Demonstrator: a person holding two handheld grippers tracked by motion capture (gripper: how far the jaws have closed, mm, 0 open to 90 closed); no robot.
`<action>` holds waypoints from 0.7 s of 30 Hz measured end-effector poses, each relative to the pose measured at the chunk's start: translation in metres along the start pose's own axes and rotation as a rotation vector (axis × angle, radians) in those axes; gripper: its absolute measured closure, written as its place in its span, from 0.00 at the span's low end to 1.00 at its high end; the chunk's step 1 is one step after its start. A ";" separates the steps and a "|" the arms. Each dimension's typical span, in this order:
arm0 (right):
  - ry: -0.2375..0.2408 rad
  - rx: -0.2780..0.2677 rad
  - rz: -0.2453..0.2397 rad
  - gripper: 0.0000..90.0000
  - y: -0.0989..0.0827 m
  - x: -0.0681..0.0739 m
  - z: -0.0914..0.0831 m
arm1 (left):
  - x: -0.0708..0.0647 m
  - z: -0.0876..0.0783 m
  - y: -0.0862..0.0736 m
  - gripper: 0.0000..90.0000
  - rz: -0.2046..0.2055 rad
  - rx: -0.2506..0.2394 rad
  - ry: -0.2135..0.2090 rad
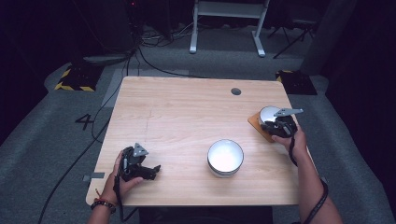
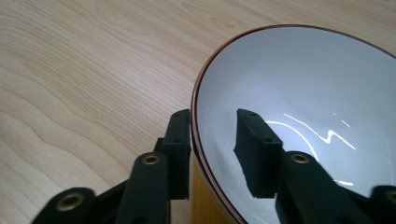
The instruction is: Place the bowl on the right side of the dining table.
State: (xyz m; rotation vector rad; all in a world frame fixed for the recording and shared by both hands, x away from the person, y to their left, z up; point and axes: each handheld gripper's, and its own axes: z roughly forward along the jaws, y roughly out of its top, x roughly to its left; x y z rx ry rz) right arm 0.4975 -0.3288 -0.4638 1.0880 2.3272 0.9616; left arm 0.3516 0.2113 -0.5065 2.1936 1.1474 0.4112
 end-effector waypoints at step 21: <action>-0.059 -0.031 -0.001 0.26 0.000 0.004 -0.004 | 0.000 0.000 0.000 0.00 0.001 0.003 -0.001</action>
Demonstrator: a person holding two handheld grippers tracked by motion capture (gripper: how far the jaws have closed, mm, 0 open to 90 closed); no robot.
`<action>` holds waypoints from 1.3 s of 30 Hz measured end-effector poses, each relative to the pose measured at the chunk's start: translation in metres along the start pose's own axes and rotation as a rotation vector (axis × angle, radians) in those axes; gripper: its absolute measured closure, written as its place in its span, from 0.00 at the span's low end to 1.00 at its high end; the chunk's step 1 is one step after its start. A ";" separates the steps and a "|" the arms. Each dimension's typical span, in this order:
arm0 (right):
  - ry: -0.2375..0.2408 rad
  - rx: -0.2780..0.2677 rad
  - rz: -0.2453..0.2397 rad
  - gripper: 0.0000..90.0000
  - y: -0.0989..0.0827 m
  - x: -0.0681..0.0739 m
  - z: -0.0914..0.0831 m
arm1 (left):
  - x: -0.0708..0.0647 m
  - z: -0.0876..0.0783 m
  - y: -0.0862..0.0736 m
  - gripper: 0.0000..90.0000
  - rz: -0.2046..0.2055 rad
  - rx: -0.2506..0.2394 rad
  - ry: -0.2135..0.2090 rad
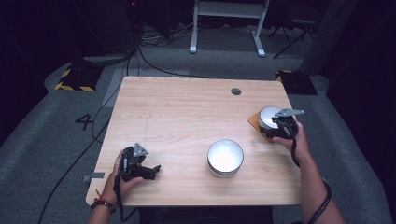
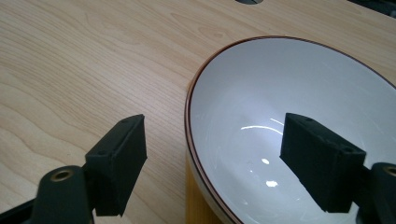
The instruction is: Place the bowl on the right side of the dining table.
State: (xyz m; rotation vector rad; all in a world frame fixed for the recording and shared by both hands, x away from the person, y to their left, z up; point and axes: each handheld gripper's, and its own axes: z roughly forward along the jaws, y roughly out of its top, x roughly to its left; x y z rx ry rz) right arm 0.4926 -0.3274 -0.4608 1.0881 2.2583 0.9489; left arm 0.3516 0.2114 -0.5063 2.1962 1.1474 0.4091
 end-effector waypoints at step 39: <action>0.018 -0.021 -0.043 0.27 0.005 0.015 -0.021 | 0.000 0.000 0.000 0.00 0.000 -0.001 0.000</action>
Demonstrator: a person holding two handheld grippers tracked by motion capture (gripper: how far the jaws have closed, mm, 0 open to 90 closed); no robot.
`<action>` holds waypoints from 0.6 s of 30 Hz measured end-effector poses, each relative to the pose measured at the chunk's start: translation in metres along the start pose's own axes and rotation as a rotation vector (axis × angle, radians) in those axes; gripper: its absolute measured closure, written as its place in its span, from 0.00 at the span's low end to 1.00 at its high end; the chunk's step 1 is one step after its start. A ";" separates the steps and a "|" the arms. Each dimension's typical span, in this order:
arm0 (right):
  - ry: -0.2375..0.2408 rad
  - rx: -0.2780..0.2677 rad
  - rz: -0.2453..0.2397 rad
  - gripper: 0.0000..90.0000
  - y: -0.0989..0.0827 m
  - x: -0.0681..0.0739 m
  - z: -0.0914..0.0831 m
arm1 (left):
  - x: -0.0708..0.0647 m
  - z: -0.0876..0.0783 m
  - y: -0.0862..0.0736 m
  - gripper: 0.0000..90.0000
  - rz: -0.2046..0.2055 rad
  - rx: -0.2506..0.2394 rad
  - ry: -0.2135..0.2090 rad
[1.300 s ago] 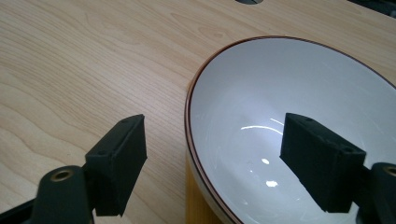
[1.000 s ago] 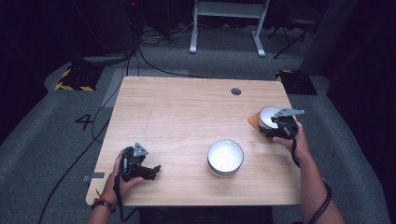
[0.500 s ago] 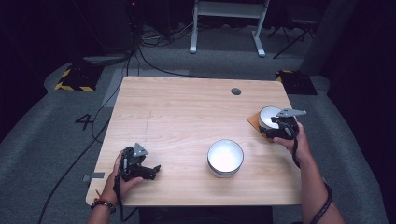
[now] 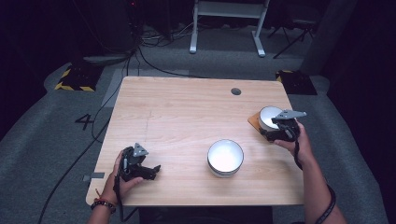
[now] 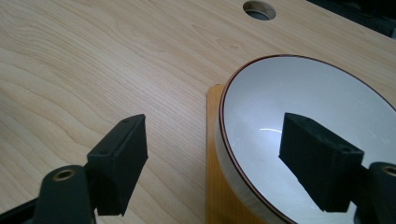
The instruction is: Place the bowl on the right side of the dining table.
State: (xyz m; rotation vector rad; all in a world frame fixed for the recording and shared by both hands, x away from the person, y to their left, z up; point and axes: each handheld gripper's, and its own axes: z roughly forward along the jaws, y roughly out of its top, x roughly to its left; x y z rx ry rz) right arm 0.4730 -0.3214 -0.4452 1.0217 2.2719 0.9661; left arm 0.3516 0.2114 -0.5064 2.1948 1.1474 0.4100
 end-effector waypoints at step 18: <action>0.015 -0.017 -0.037 0.27 -0.003 0.011 -0.015 | 0.000 0.000 0.000 0.00 0.000 -0.001 0.001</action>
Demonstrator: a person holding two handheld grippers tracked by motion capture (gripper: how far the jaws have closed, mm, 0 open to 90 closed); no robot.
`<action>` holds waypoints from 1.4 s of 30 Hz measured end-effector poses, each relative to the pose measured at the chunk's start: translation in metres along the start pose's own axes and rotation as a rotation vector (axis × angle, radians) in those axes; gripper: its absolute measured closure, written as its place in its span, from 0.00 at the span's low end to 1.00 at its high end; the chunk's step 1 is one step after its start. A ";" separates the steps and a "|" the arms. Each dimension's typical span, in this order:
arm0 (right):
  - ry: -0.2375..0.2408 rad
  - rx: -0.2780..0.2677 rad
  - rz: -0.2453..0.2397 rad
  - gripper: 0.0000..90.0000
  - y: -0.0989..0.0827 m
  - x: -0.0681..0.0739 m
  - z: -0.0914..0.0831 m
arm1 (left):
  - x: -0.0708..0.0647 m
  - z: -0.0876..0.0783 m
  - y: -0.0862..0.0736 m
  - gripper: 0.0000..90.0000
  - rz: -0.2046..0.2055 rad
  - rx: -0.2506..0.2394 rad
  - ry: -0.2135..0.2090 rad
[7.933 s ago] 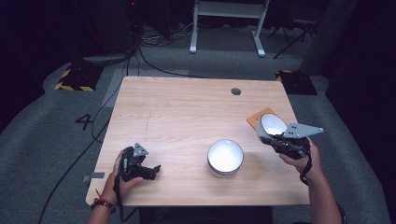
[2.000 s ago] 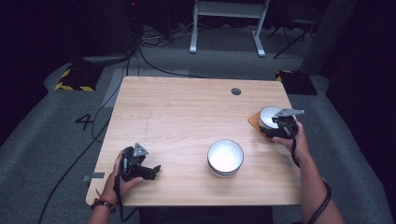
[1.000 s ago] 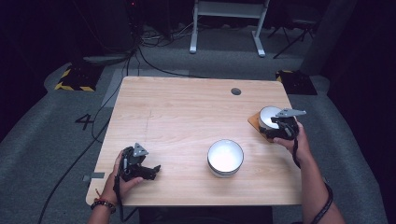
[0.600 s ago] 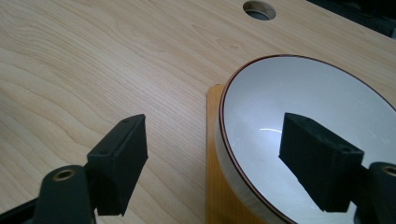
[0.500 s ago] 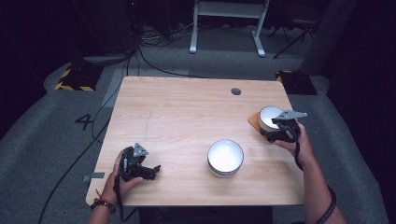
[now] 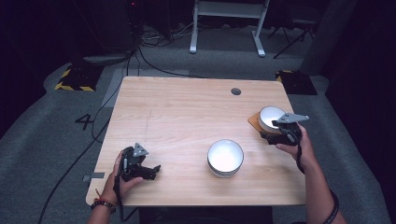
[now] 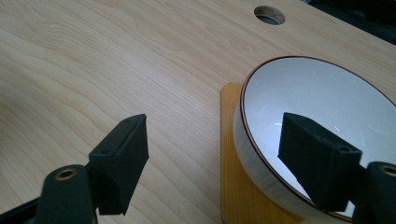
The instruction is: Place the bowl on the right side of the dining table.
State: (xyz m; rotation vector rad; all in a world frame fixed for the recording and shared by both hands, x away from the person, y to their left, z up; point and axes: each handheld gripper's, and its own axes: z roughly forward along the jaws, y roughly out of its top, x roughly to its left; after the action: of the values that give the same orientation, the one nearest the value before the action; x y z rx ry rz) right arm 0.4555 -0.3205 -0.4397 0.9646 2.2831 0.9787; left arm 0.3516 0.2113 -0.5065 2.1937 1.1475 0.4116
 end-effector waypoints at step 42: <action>0.039 -0.002 -0.109 0.26 -0.010 0.030 -0.024 | 0.000 0.000 0.000 0.00 0.000 0.000 0.000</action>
State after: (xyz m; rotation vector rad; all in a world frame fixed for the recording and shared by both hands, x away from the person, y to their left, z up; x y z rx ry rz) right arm 0.4165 -0.3136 -0.4360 0.8179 2.3396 0.9607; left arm 0.3515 0.2113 -0.5065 2.1935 1.1476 0.4121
